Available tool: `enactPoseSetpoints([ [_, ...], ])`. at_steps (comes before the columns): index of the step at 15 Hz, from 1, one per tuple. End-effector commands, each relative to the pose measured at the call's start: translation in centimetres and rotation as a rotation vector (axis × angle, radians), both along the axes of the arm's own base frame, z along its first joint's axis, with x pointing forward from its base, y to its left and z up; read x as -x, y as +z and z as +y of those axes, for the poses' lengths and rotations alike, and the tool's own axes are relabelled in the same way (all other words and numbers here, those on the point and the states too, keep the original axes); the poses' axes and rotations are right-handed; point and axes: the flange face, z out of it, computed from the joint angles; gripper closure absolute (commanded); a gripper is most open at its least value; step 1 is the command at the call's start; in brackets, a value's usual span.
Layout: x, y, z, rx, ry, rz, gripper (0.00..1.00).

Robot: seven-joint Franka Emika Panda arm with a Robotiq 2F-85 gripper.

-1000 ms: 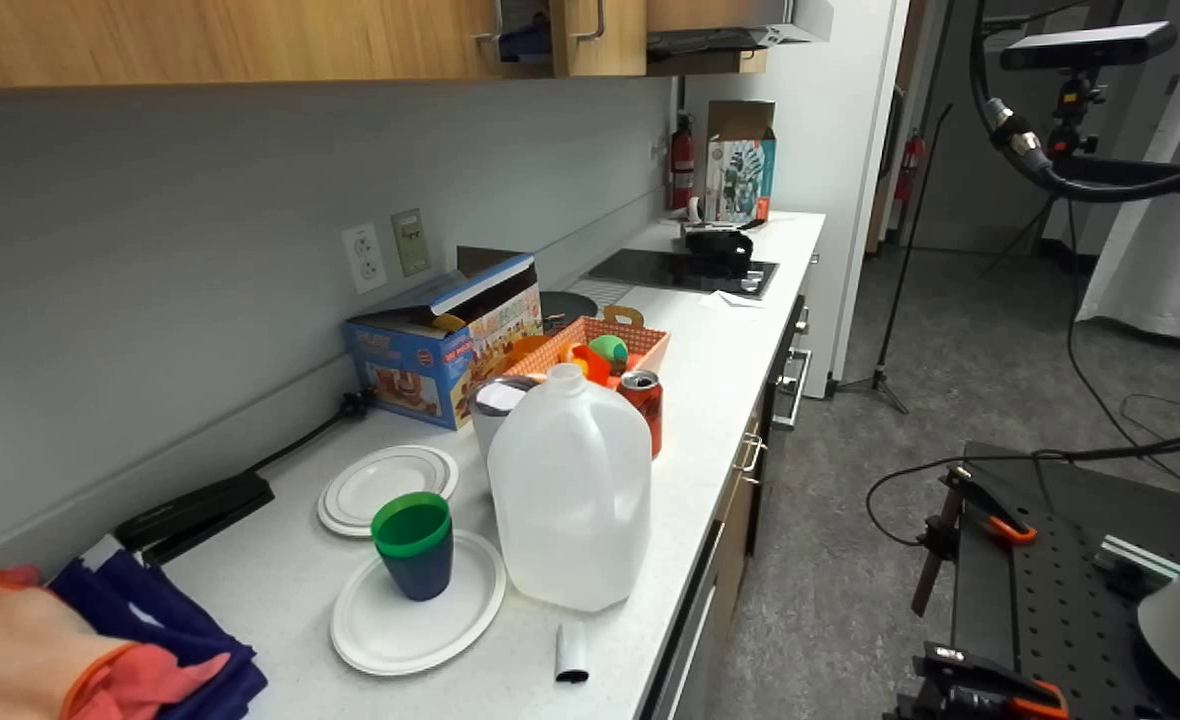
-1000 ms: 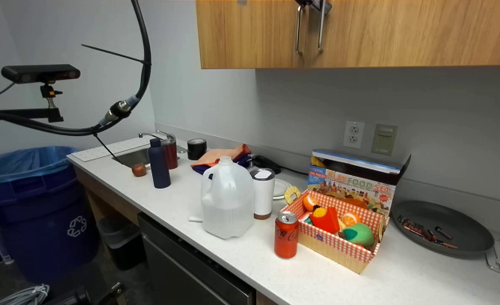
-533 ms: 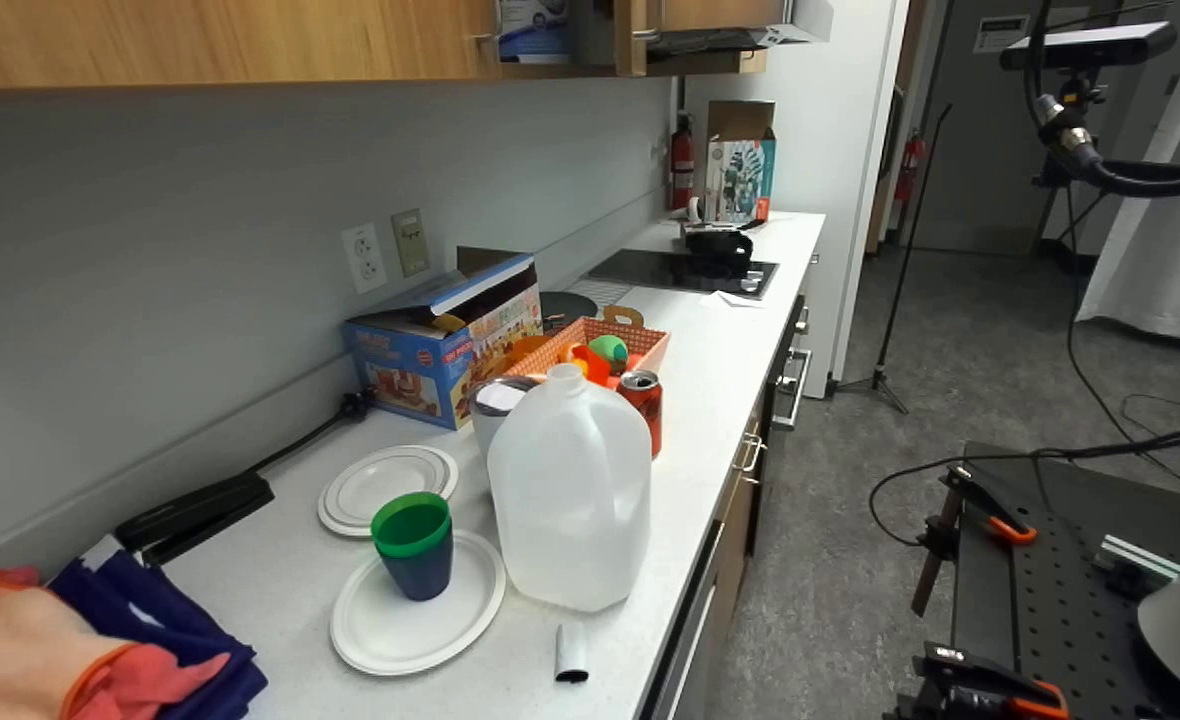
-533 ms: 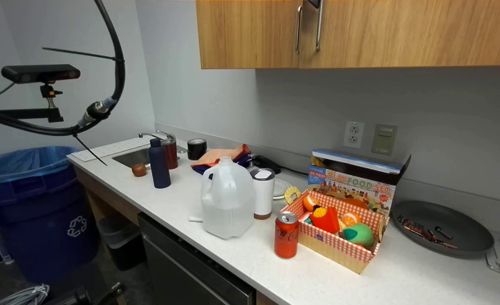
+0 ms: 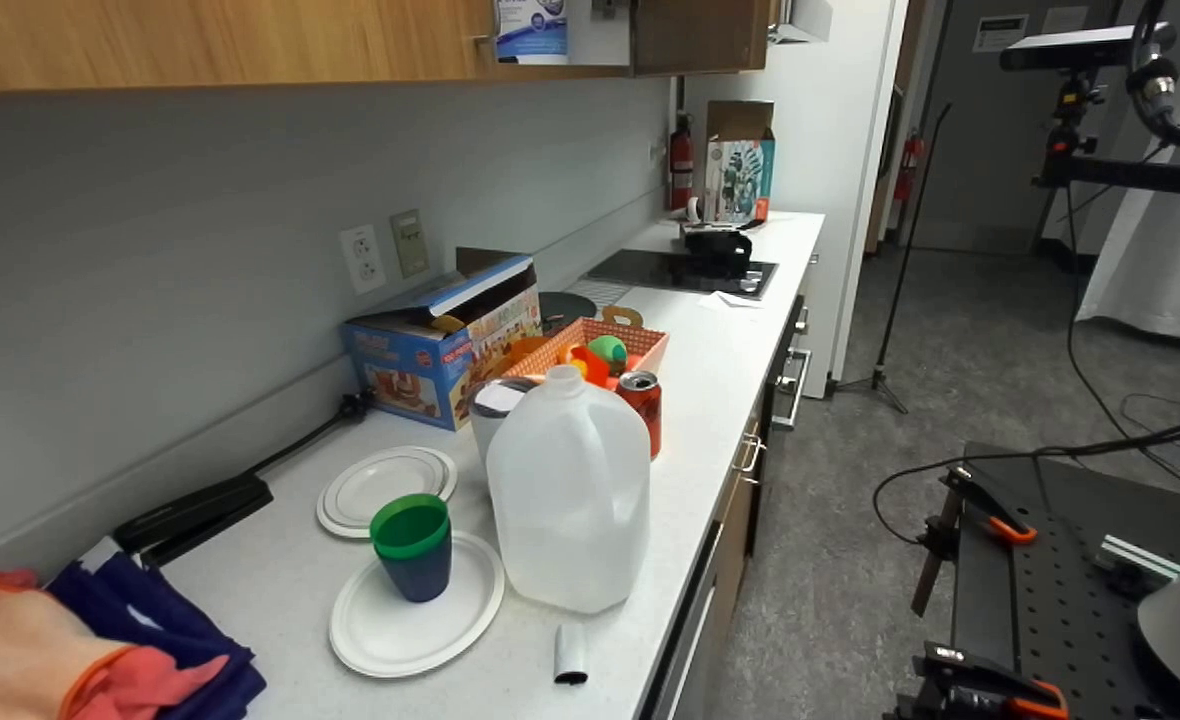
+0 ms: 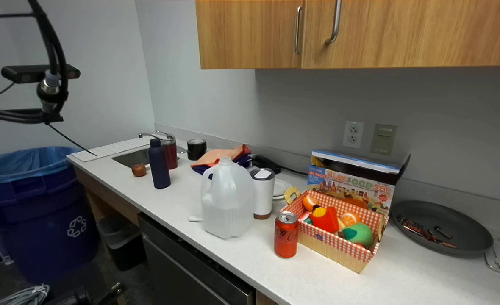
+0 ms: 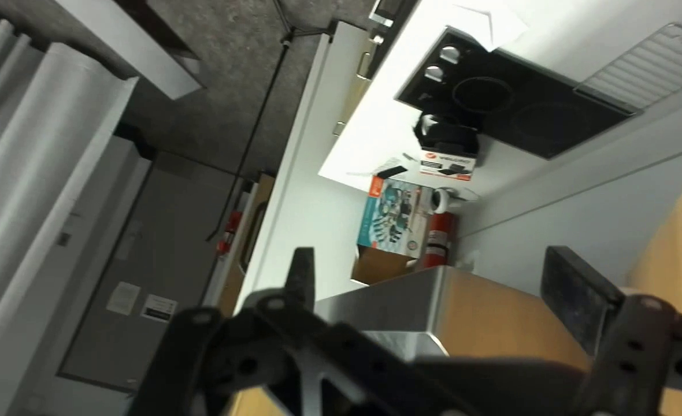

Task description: Open the top right cabinet door

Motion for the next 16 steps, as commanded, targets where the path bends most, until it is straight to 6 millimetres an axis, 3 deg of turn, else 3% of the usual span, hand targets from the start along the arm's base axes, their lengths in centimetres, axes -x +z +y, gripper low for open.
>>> enactPoseSetpoints([
  [1,2.2,1.4,0.3,-0.026,-0.032,-0.009,0.0],
  [5,1.8,2.0,3.6,-0.154,0.081,-0.011,0.0],
  [10,-0.2,2.7,10.1,-0.299,0.302,-0.001,0.0],
  [11,-1.1,2.7,9.5,-0.291,0.327,-0.002,0.0],
  [16,-5.3,4.2,10.5,-0.196,0.476,-0.092,0.0],
])
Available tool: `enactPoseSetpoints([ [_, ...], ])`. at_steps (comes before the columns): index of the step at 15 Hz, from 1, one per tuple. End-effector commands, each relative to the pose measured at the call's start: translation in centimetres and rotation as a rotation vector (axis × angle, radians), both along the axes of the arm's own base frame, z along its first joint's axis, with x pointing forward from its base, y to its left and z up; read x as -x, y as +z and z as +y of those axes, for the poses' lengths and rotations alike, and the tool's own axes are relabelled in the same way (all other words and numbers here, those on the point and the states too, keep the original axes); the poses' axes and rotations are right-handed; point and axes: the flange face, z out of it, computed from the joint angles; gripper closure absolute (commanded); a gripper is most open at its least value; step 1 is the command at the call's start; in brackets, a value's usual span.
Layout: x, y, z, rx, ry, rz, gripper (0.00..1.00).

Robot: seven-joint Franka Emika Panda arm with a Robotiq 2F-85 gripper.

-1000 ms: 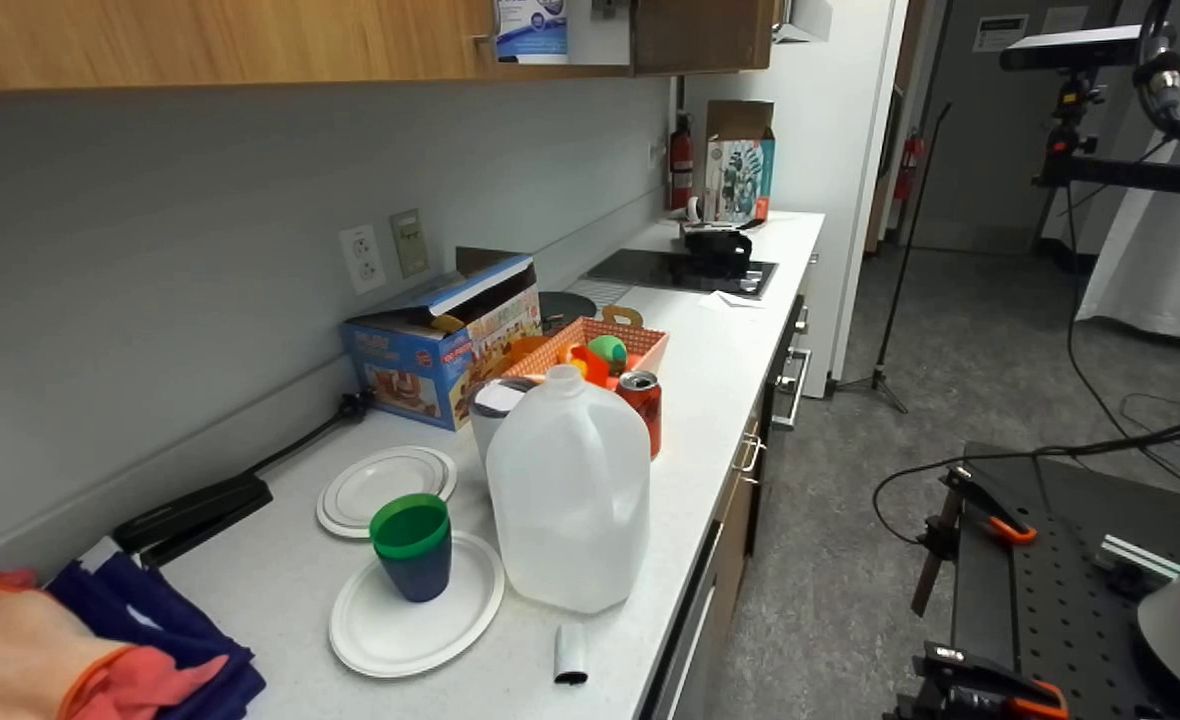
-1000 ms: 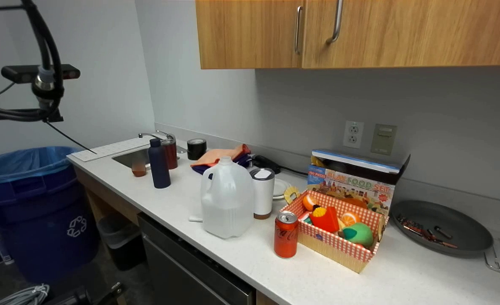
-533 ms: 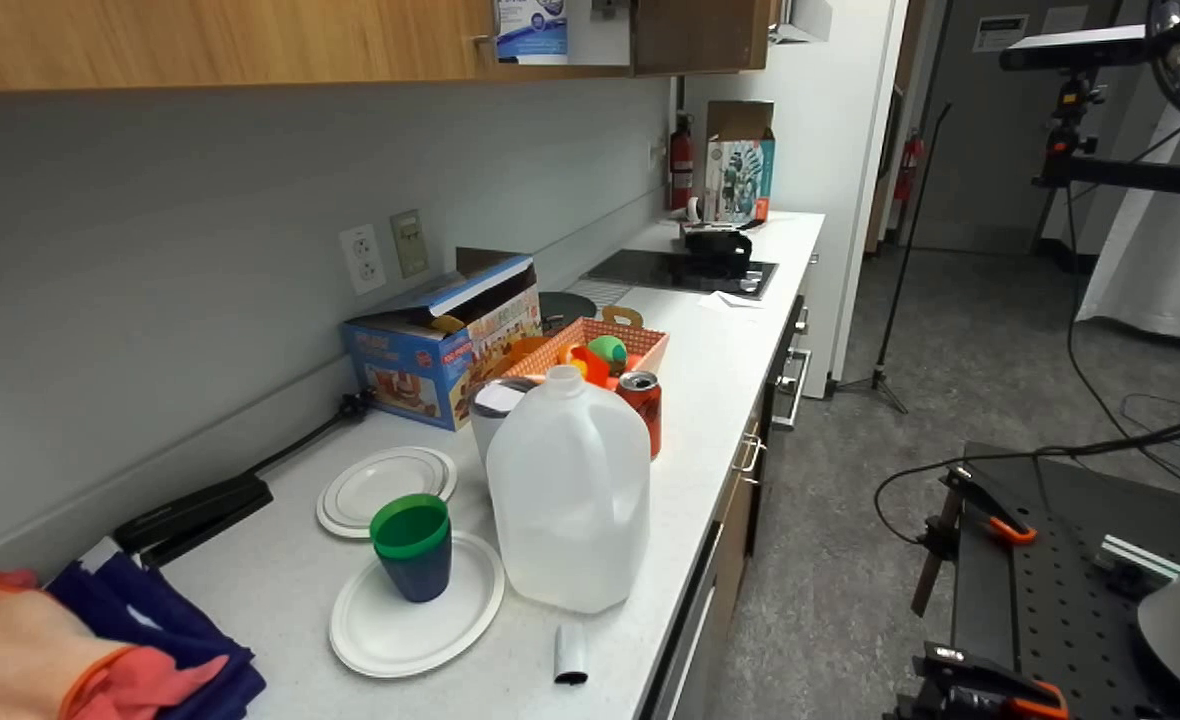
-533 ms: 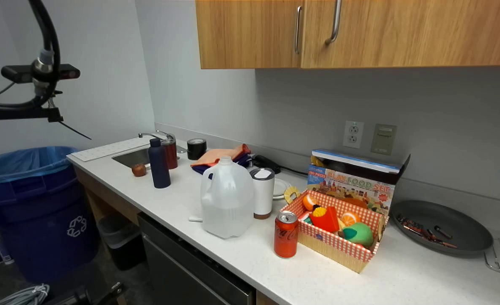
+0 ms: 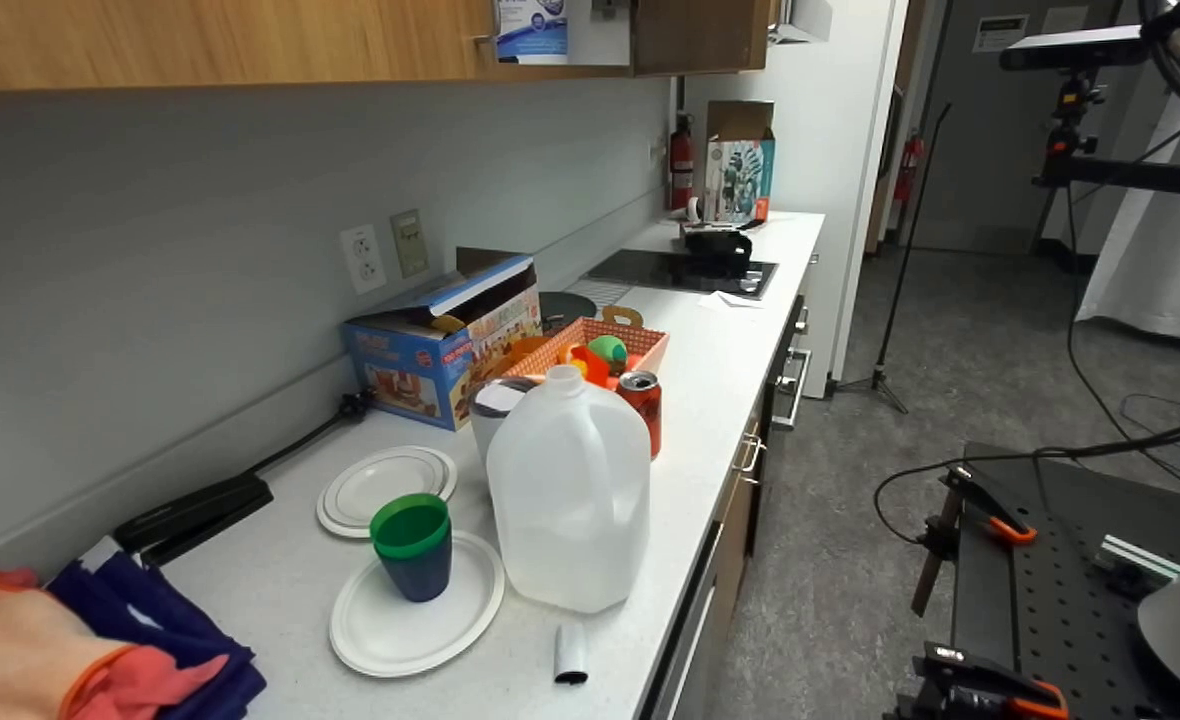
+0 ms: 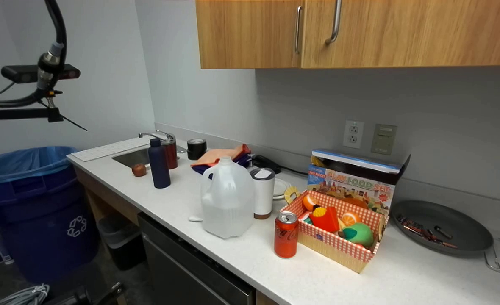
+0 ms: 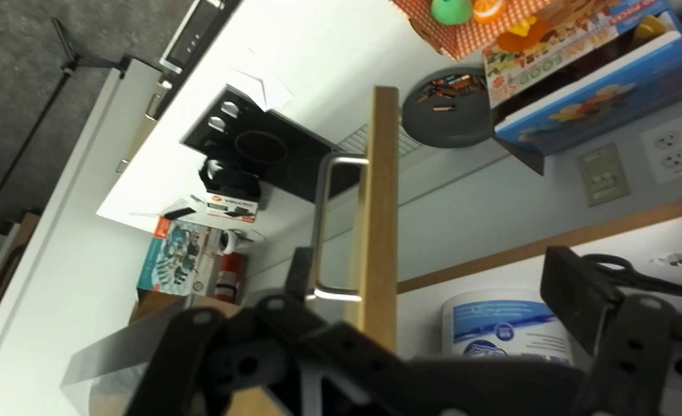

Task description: Open the top right cabinet door

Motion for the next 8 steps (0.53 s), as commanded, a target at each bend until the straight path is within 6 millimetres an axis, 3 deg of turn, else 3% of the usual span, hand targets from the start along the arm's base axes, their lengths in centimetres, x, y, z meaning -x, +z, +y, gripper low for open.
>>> enactPoseSetpoints([
  [1,-4.1,1.5,-0.2,0.048,0.095,-0.084,0.0],
  [8,-9.2,2.4,-1.0,0.076,0.157,-0.136,0.0],
])
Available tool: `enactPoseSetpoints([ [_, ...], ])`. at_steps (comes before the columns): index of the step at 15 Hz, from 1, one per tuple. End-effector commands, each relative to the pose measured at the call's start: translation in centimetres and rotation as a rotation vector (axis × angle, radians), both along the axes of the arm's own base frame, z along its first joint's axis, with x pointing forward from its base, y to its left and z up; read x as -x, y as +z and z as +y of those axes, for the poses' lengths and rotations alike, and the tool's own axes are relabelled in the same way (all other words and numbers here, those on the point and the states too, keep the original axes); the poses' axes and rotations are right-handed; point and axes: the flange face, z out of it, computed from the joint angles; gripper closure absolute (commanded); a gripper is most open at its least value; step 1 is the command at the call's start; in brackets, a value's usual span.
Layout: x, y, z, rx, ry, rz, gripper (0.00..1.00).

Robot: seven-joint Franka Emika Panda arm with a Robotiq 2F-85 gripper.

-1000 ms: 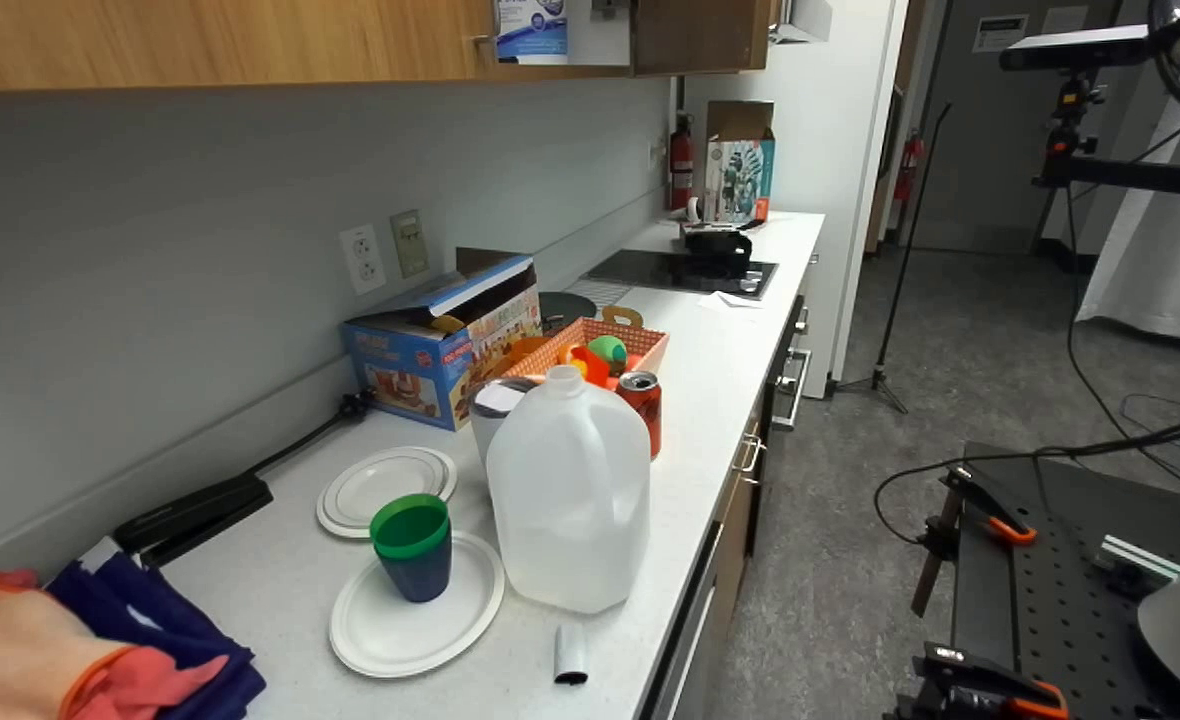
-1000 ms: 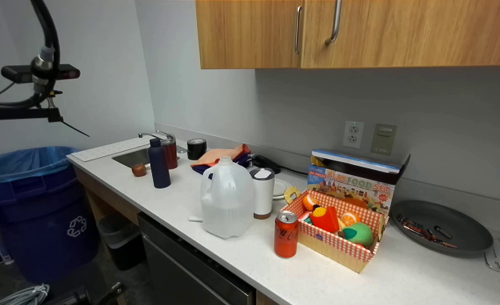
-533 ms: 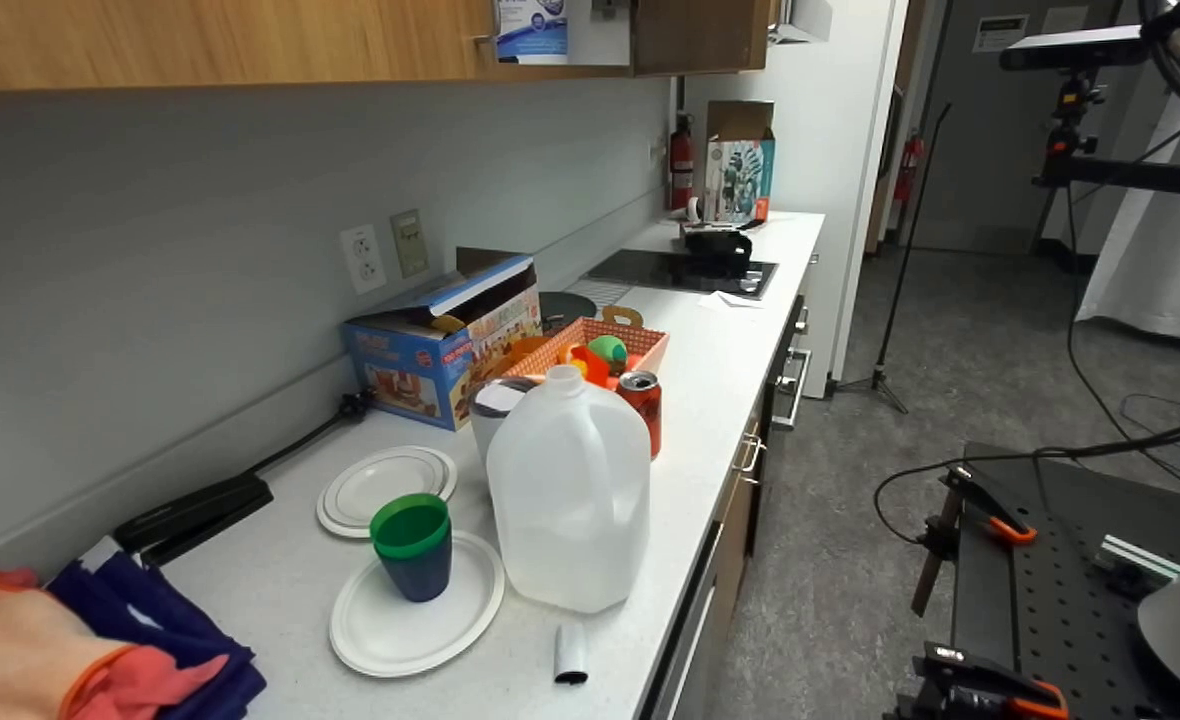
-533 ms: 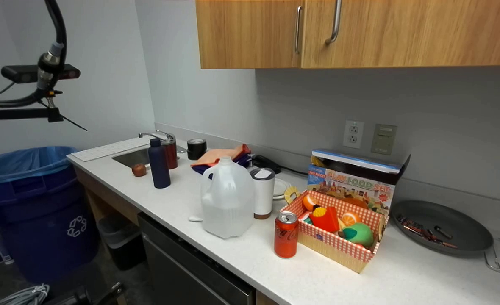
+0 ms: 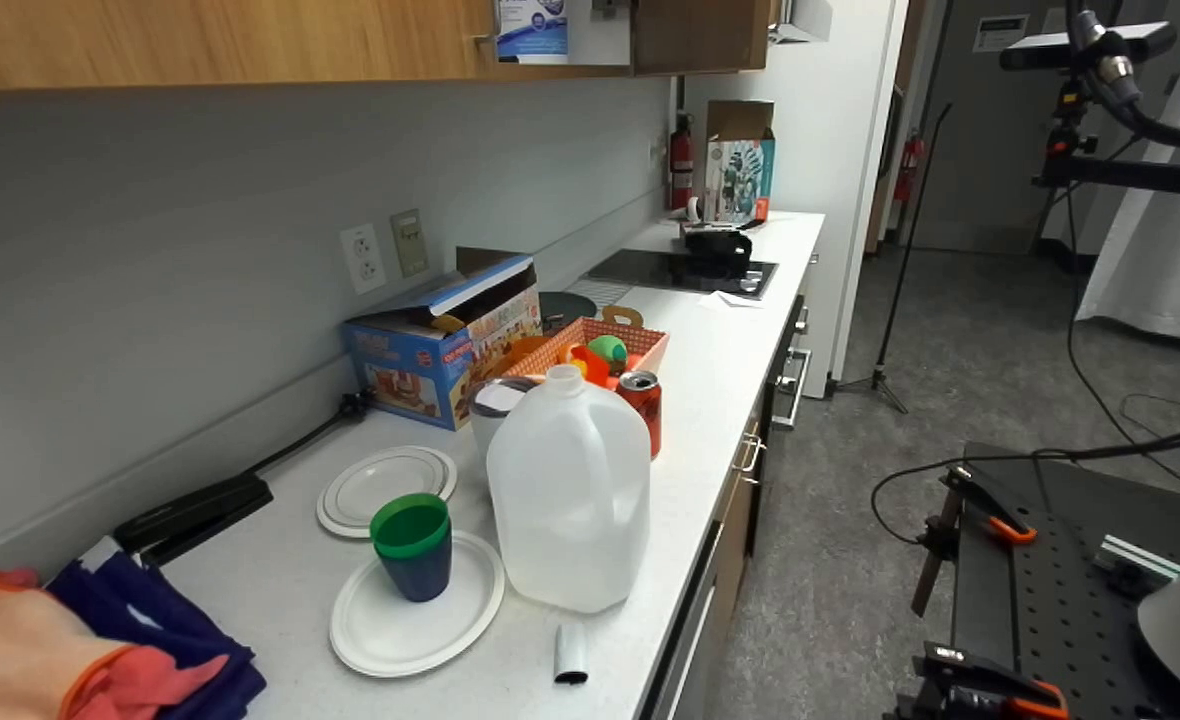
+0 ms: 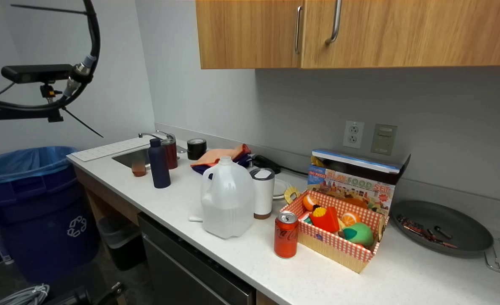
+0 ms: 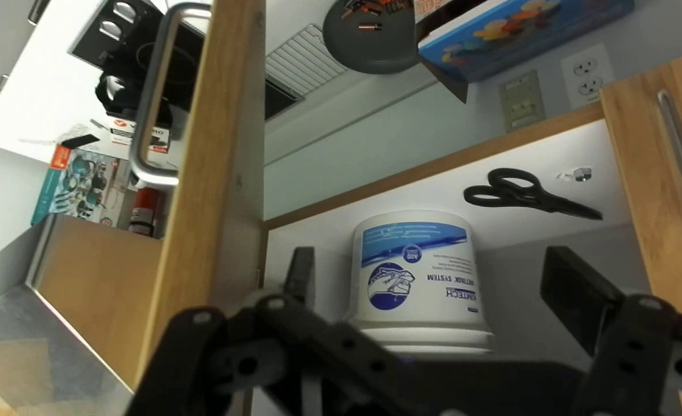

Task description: Open the top right cabinet door

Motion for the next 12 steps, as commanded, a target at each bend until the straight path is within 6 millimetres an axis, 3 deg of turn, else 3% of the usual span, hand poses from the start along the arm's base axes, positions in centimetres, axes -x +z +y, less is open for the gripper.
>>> enactPoseSetpoints([
  [1,-2.3,1.3,-1.5,0.047,-0.007,-0.014,0.0],
  [7,-1.9,1.3,-6.1,0.205,-0.147,0.003,0.0],
  [12,0.3,1.6,-11.3,0.245,-0.298,0.02,0.0],
])
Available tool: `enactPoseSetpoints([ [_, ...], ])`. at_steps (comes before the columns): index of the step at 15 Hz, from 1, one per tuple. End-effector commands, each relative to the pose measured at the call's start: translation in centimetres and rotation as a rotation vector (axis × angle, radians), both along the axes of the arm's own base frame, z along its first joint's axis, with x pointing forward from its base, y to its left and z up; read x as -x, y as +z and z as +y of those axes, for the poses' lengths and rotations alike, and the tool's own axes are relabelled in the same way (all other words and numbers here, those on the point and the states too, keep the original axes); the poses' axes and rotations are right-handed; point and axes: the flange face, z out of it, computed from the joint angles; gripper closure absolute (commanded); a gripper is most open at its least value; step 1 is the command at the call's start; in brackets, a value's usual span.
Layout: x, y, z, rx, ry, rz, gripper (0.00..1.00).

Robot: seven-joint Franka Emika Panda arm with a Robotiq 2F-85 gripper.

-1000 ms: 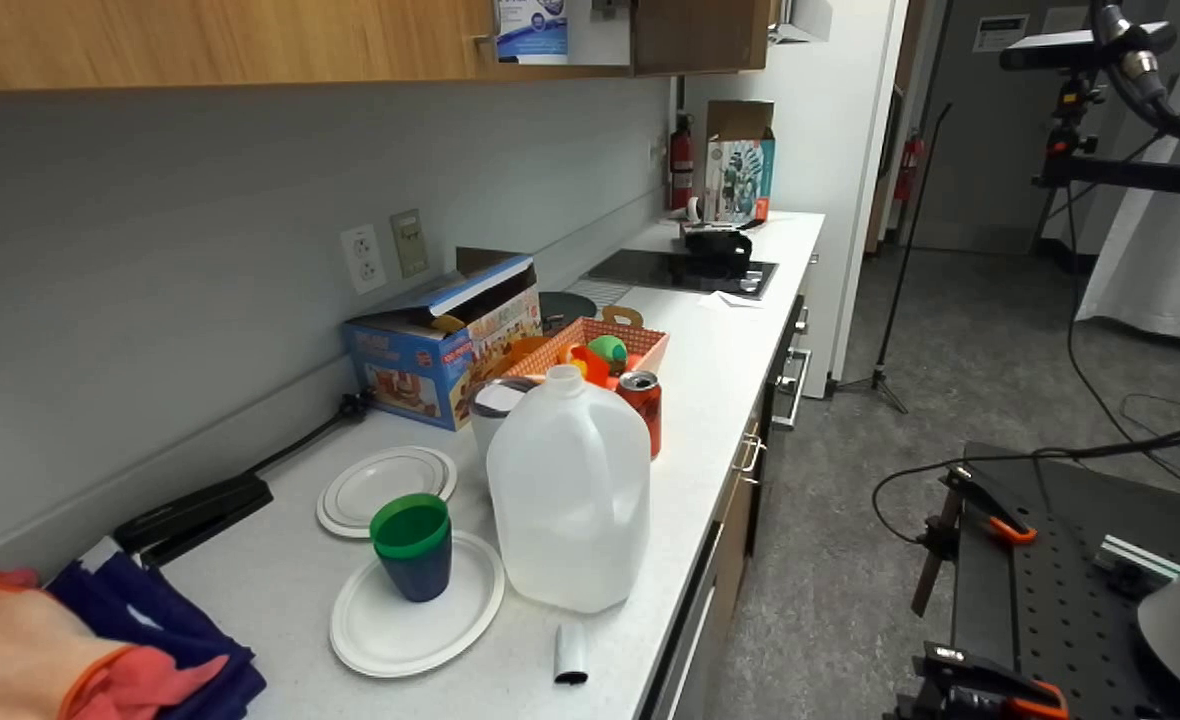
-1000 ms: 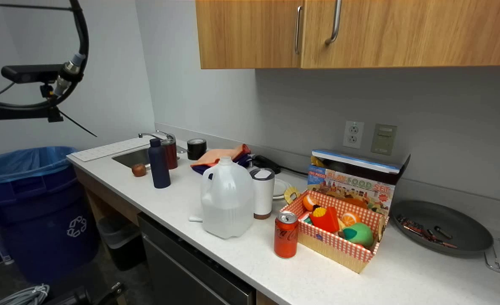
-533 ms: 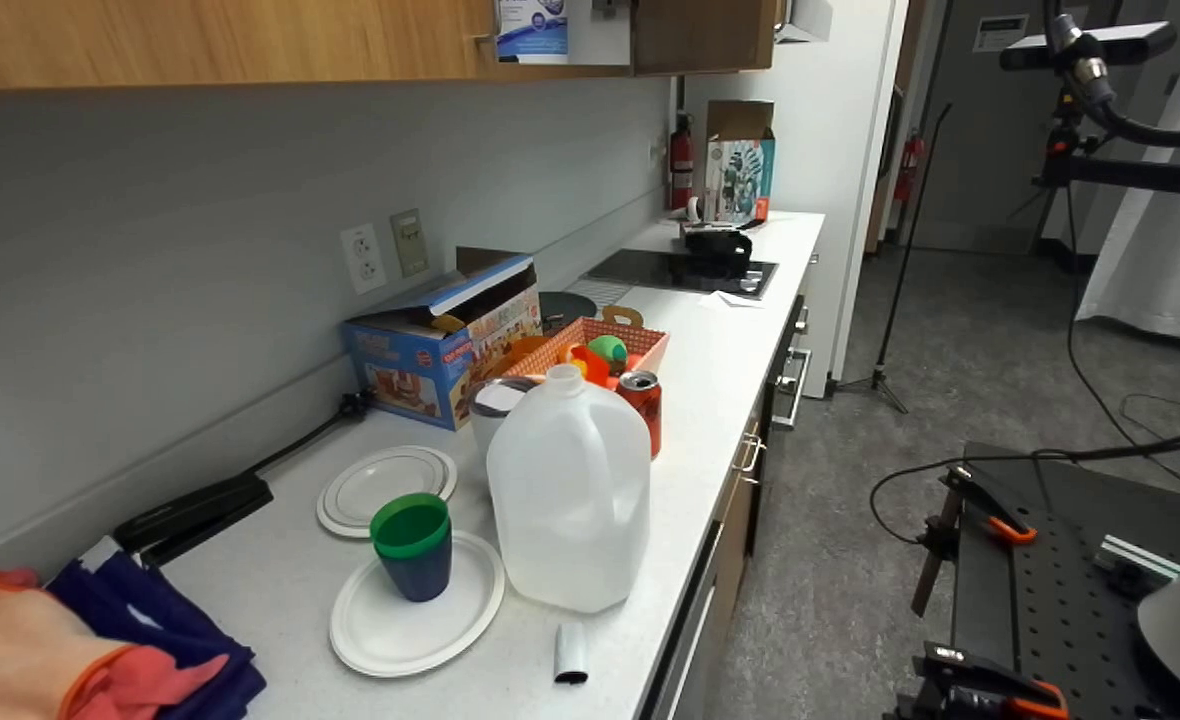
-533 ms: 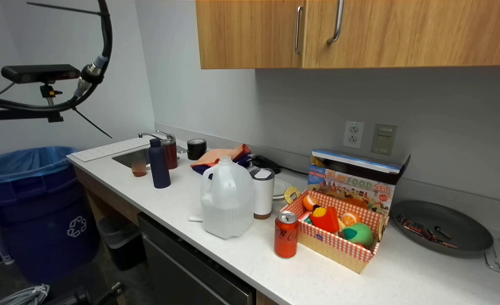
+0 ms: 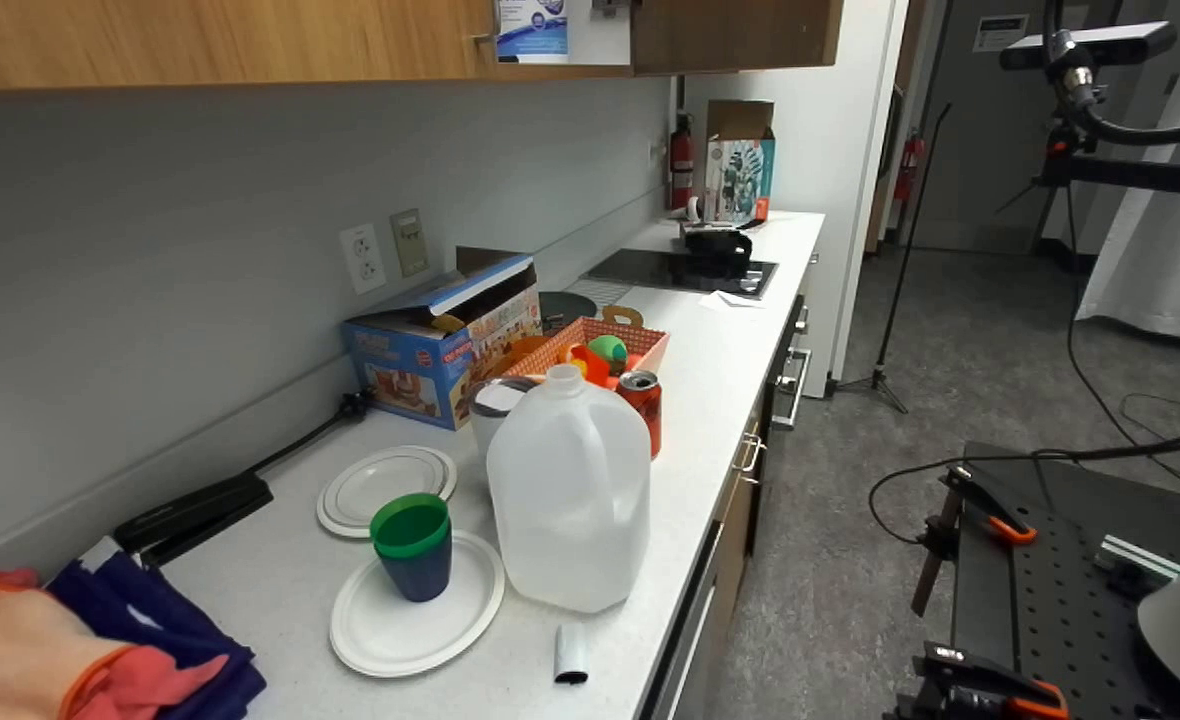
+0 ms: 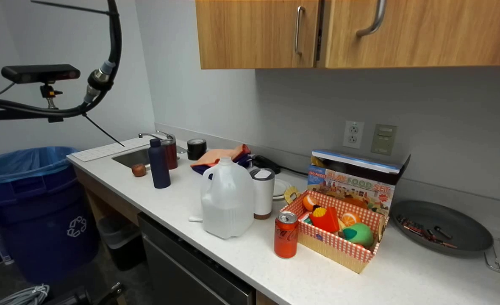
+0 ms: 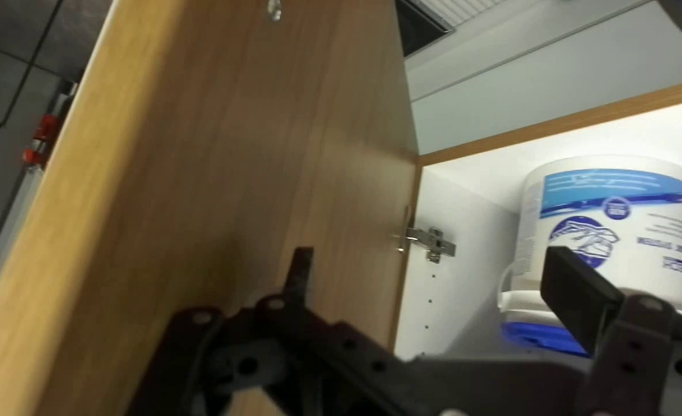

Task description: Open the top right cabinet door

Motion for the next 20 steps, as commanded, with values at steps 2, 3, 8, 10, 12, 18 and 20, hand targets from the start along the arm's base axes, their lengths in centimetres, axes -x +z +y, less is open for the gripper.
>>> enactPoseSetpoints([
  [2,2.8,1.4,-5.0,0.019,-0.152,-0.014,0.0],
  [3,3.6,1.9,-6.0,0.015,-0.181,-0.018,0.0],
  [8,7.2,3.9,-11.3,0.0,-0.311,-0.067,0.0],
  [10,8.4,4.8,-13.1,0.011,-0.365,-0.093,0.0],
  [12,9.2,5.3,-14.6,0.02,-0.411,-0.112,0.0],
  [18,10.3,6.1,-16.1,0.085,-0.514,-0.17,0.0],
  [20,10.5,6.4,-16.5,0.125,-0.554,-0.193,0.0],
])
